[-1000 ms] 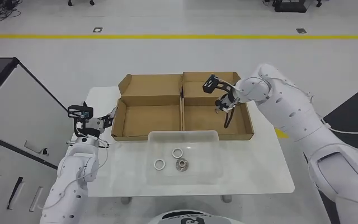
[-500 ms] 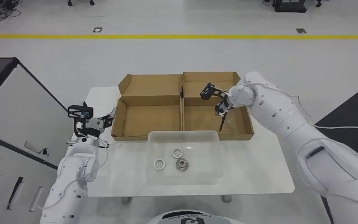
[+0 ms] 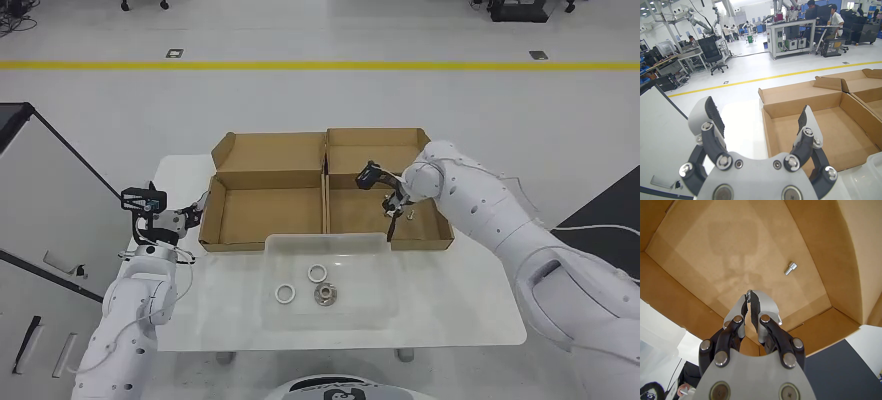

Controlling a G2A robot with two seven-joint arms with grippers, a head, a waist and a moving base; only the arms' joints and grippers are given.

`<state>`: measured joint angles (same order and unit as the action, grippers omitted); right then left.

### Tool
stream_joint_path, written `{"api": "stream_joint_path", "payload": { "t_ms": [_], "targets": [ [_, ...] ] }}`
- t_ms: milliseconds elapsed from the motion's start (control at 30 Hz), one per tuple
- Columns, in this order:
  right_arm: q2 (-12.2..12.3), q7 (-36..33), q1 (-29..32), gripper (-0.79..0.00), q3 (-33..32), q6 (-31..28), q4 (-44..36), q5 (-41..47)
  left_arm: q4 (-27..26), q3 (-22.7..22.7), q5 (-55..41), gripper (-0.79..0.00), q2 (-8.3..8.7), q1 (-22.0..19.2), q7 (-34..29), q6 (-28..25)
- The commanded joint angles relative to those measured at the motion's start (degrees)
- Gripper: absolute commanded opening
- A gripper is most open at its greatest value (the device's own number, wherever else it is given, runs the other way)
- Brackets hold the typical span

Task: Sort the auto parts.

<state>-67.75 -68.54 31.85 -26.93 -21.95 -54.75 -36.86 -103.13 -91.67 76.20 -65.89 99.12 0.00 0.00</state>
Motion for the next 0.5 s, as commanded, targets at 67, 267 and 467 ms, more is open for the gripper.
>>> {"api": "stream_joint_path", "payload": {
  "t_ms": [67,267,467],
  "targets": [
    [-0.6,0.1,0.1,-0.785,0.3,-0.2,1.0,0.1,0.0,0.0,0.0,0.0,0.0,0.0,0.0,0.0],
    [-1.3,0.5,0.2,-0.785,0.5,-0.5,2.7,0.1,0.0,0.0,0.0,0.0,0.0,0.0,0.0,0.0],
    [-1.8,0.7,0.1,-0.563,0.1,-0.6,3.7,0.3,0.0,0.0,0.0,0.0,0.0,0.0,0.0,0.0]
  ]
}}
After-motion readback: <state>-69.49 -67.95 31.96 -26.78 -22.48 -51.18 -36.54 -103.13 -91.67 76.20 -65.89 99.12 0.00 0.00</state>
